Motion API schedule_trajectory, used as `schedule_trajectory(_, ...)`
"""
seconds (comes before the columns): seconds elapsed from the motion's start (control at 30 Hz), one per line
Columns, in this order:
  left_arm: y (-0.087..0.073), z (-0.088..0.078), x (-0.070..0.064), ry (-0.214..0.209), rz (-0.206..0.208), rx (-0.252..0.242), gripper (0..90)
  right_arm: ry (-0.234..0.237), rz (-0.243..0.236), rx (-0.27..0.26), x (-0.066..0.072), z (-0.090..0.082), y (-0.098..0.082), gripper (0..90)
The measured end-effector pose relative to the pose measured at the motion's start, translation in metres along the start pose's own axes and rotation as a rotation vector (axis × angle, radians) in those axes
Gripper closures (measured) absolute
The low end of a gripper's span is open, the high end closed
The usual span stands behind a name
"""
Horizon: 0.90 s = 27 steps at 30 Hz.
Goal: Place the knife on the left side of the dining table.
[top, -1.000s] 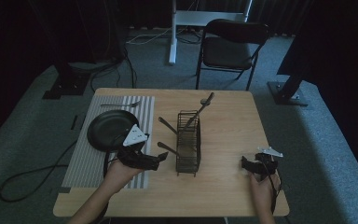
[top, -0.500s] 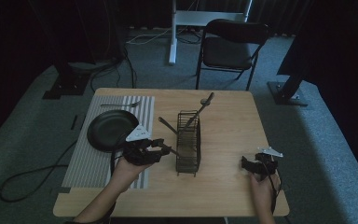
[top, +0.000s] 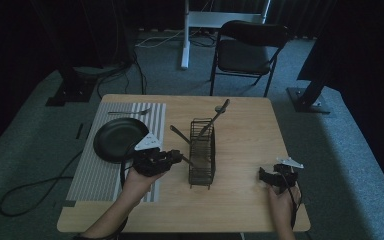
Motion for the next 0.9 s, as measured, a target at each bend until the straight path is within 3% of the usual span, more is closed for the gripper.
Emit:
schedule_trajectory(0.03,0.0,0.0,0.0,0.0,0.0,0.0,78.9,0.0,0.0,0.0,0.0,0.0,0.0,11.3)
schedule_trajectory(0.07,0.005,0.0,-0.002,-0.031,-0.034,-0.022,78.9,0.0,0.0,0.0,0.0,0.0,0.0,11.4)
schedule_trajectory(0.1,0.006,0.0,-0.002,-0.011,-0.02,-0.021,83.5,0.0,0.0,0.0,0.0,0.0,0.0,11.4)
schedule_trajectory(0.2,0.012,0.004,-0.005,0.034,0.039,-0.022,83.7,0.0,0.0,0.0,0.0,0.0,0.0,11.4)
schedule_trajectory(0.4,0.022,0.007,-0.011,0.027,0.054,-0.028,83.7,0.0,-0.001,0.0,0.0,0.0,0.0,11.4)
schedule_trajectory(0.9,0.038,-0.026,-0.016,-0.009,0.049,-0.065,83.8,0.0,0.0,0.0,0.0,0.0,0.0,11.4)
Point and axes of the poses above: each handheld gripper's, and its own axes: z roughly forward along the jaws, y roughly out of its top, x roughly to its left, the point moved 8 cm from there along z, roughly forward along the jaws, and after that the axes turned 8 degrees about z, right-handed, at the moved point
